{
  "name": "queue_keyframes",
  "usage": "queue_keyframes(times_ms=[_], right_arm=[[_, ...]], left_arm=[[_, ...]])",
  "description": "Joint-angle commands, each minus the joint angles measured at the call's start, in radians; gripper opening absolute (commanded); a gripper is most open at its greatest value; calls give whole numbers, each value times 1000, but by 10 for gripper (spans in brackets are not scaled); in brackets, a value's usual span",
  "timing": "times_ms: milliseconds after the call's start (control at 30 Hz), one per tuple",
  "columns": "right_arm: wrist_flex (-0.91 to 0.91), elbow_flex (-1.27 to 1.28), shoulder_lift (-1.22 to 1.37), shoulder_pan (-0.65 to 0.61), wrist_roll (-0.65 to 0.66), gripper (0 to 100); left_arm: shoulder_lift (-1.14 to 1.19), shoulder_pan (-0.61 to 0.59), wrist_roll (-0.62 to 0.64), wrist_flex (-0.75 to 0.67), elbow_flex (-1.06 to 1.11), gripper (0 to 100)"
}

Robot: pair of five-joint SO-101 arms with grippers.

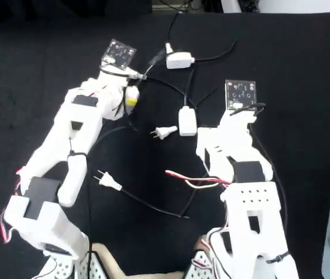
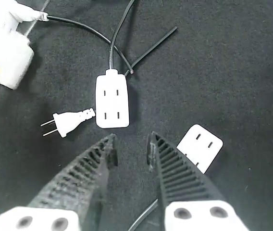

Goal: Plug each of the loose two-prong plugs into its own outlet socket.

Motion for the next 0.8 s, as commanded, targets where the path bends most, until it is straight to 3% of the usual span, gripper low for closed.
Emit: queue_keyframes(times_ms=[0,333,500,767], right_arm=[[-23,-7,-10,14,-2,103],[-14,-28,-8,14,6,103],[118,-174,104,8,29,106],[222,-443,447,-52,26,230]], left_arm=[[-43,-39,-3,101,-88,312],[-374,-76,46,400,12,310],[-632,-77,83,425,231,312],[-999,-143,149,425,575,314]])
